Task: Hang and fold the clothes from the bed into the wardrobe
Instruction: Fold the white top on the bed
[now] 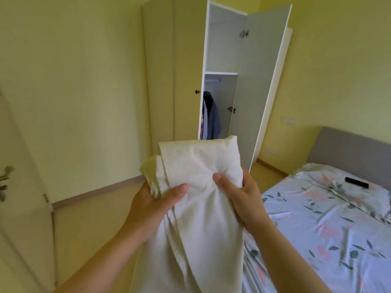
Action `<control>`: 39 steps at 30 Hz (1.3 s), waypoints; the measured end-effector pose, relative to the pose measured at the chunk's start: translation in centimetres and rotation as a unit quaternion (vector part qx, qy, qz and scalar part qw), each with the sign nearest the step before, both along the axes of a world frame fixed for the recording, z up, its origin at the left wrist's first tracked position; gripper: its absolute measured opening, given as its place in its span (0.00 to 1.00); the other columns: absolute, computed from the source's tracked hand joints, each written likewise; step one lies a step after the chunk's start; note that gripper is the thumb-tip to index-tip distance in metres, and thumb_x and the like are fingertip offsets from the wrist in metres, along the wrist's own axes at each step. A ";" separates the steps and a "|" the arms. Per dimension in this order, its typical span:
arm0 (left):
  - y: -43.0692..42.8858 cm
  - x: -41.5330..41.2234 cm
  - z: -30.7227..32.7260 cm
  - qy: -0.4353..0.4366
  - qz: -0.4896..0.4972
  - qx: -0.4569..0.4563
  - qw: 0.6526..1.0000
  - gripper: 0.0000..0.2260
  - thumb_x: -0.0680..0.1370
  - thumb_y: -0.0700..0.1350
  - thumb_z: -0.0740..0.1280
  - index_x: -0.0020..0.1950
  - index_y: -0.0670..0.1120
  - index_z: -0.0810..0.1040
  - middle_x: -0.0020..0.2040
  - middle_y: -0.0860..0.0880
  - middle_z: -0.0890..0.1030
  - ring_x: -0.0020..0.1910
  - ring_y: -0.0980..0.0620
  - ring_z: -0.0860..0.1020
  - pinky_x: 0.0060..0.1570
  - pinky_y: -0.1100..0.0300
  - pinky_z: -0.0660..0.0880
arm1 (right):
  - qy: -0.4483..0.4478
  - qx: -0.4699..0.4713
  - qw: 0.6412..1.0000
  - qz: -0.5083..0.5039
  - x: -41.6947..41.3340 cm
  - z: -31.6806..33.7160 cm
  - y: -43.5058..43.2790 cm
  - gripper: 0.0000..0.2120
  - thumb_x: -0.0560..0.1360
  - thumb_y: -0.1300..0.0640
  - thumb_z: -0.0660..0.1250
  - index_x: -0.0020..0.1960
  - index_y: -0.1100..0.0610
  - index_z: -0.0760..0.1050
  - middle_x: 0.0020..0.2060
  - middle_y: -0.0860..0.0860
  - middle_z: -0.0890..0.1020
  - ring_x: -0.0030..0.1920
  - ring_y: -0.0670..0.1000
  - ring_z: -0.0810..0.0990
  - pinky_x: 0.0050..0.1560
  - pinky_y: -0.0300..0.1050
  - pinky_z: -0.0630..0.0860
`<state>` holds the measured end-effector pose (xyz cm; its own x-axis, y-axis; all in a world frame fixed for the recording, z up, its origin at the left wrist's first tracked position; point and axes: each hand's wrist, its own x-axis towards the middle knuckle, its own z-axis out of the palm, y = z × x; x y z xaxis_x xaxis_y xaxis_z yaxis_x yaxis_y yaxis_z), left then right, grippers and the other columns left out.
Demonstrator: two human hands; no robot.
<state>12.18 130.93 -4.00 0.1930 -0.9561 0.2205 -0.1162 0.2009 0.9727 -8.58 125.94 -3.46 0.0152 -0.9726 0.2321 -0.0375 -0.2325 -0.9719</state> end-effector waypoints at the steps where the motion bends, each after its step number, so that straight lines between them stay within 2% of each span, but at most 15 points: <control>1: -0.8 0.7 0.0 0.000 -0.005 0.006 1.000 0.31 0.58 0.69 0.71 0.58 0.59 0.77 0.51 0.65 0.83 0.48 0.67 0.81 0.40 0.76 0.73 | -0.016 0.007 1.000 -0.008 0.8 -0.2 -0.8 0.22 0.65 0.43 0.77 0.56 0.50 0.79 0.49 0.47 0.86 0.49 0.48 0.85 0.52 0.50 0.81; 3: -2.5 1.9 0.0 -0.014 -0.012 0.018 1.000 0.32 0.57 0.72 0.69 0.59 0.62 0.75 0.50 0.69 0.81 0.48 0.70 0.79 0.40 0.77 0.71 | -0.044 0.015 0.999 -0.014 2.2 -0.3 -2.6 0.19 0.69 0.45 0.76 0.56 0.51 0.79 0.49 0.48 0.86 0.50 0.50 0.85 0.51 0.49 0.81; 5: -4.4 3.0 -0.1 -0.034 -0.013 0.023 0.999 0.33 0.56 0.72 0.69 0.58 0.64 0.72 0.50 0.72 0.80 0.49 0.73 0.78 0.39 0.78 0.70 | -0.065 0.015 0.998 -0.017 3.3 -0.3 -4.7 0.16 0.72 0.46 0.74 0.56 0.51 0.79 0.48 0.47 0.86 0.49 0.49 0.85 0.47 0.44 0.81; 7: -5.7 3.6 -0.2 -0.047 -0.014 0.023 0.999 0.36 0.54 0.70 0.72 0.61 0.64 0.70 0.52 0.70 0.80 0.51 0.72 0.77 0.41 0.77 0.71 | -0.073 0.007 0.997 -0.018 4.3 -0.3 -6.2 0.12 0.73 0.47 0.72 0.54 0.50 0.80 0.47 0.47 0.86 0.47 0.47 0.85 0.44 0.41 0.80; 10: -8.2 4.5 -0.5 -0.049 -0.010 0.016 0.999 0.41 0.53 0.67 0.77 0.63 0.64 0.69 0.54 0.68 0.80 0.51 0.69 0.79 0.43 0.74 0.73 | -0.083 0.008 0.996 -0.020 6.2 -0.7 -9.2 0.10 0.74 0.47 0.72 0.52 0.49 0.80 0.46 0.46 0.86 0.46 0.47 0.85 0.47 0.45 0.81; 13: -10.5 5.9 -0.5 -0.044 0.025 0.002 0.999 0.36 0.56 0.68 0.75 0.62 0.63 0.72 0.54 0.67 0.81 0.50 0.67 0.80 0.44 0.70 0.74 | -0.089 0.016 0.996 -0.005 8.2 -0.8 -11.9 0.14 0.73 0.45 0.72 0.55 0.50 0.79 0.47 0.47 0.86 0.47 0.48 0.85 0.49 0.47 0.81; 16: -13.1 7.9 -1.0 -0.031 0.058 -0.007 0.998 0.31 0.61 0.68 0.72 0.61 0.62 0.74 0.53 0.66 0.82 0.50 0.67 0.80 0.44 0.68 0.73 | -0.079 0.009 0.997 -0.004 10.3 -0.9 -14.6 0.15 0.72 0.43 0.72 0.55 0.48 0.78 0.47 0.45 0.85 0.46 0.46 0.85 0.45 0.43 0.80; 18: -14.9 9.4 -1.4 -0.015 0.063 -0.005 0.998 0.28 0.63 0.67 0.72 0.61 0.62 0.75 0.52 0.65 0.82 0.49 0.67 0.80 0.42 0.70 0.74 | -0.067 0.005 0.998 -0.015 12.0 -1.0 -16.6 0.15 0.71 0.42 0.73 0.54 0.47 0.78 0.45 0.42 0.85 0.45 0.44 0.84 0.44 0.41 0.79; 22: -19.0 13.6 -2.1 0.003 0.055 0.005 0.998 0.24 0.66 0.64 0.74 0.59 0.60 0.77 0.50 0.65 0.83 0.46 0.67 0.81 0.35 0.74 0.75 | -0.046 0.016 0.998 -0.035 16.2 -1.7 -20.4 0.16 0.70 0.40 0.73 0.53 0.46 0.77 0.44 0.40 0.84 0.44 0.43 0.84 0.48 0.45 0.80; 26: -23.3 19.4 -2.8 0.007 0.043 0.011 0.999 0.22 0.66 0.63 0.74 0.58 0.58 0.78 0.50 0.64 0.83 0.46 0.67 0.81 0.42 0.67 0.74 | -0.047 0.021 0.998 -0.031 21.3 -2.1 -23.4 0.15 0.70 0.39 0.73 0.51 0.45 0.78 0.44 0.40 0.85 0.44 0.43 0.85 0.43 0.41 0.80; 29: -26.6 23.1 -3.0 0.012 0.022 0.022 0.999 0.21 0.66 0.64 0.73 0.56 0.59 0.79 0.49 0.63 0.83 0.46 0.66 0.81 0.43 0.64 0.74 | -0.040 0.031 0.998 -0.037 24.5 -1.9 -25.4 0.17 0.68 0.38 0.74 0.52 0.45 0.78 0.45 0.42 0.85 0.45 0.44 0.85 0.44 0.41 0.80; 33: -31.2 25.7 -3.4 0.011 -0.014 0.034 0.999 0.17 0.66 0.62 0.73 0.54 0.61 0.80 0.49 0.62 0.84 0.46 0.65 0.81 0.45 0.62 0.75 | -0.041 0.036 0.996 -0.072 26.6 -2.2 -28.0 0.17 0.70 0.39 0.73 0.55 0.44 0.78 0.47 0.40 0.85 0.46 0.41 0.84 0.41 0.33 0.78; 36: -34.3 26.0 -3.9 0.009 -0.045 0.034 0.998 0.13 0.69 0.59 0.74 0.53 0.62 0.80 0.49 0.60 0.84 0.47 0.64 0.82 0.46 0.60 0.75 | -0.040 0.042 0.993 -0.098 26.5 -2.8 -29.9 0.22 0.68 0.38 0.73 0.58 0.46 0.77 0.49 0.43 0.85 0.48 0.43 0.84 0.44 0.37 0.79; 39: -37.7 25.7 -4.0 0.001 -0.065 0.028 0.998 0.13 0.69 0.59 0.75 0.51 0.62 0.80 0.48 0.61 0.84 0.45 0.65 0.82 0.43 0.64 0.74 | -0.044 0.041 0.992 -0.108 25.8 -3.3 -32.1 0.24 0.67 0.38 0.71 0.59 0.48 0.77 0.51 0.46 0.85 0.50 0.46 0.84 0.47 0.42 0.81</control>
<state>37.84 93.25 -7.99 0.0676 -0.9839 0.1655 -0.0915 0.1590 0.9830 17.23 93.84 -6.80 -0.2121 -0.9668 0.1425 0.0084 -0.1477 -0.9890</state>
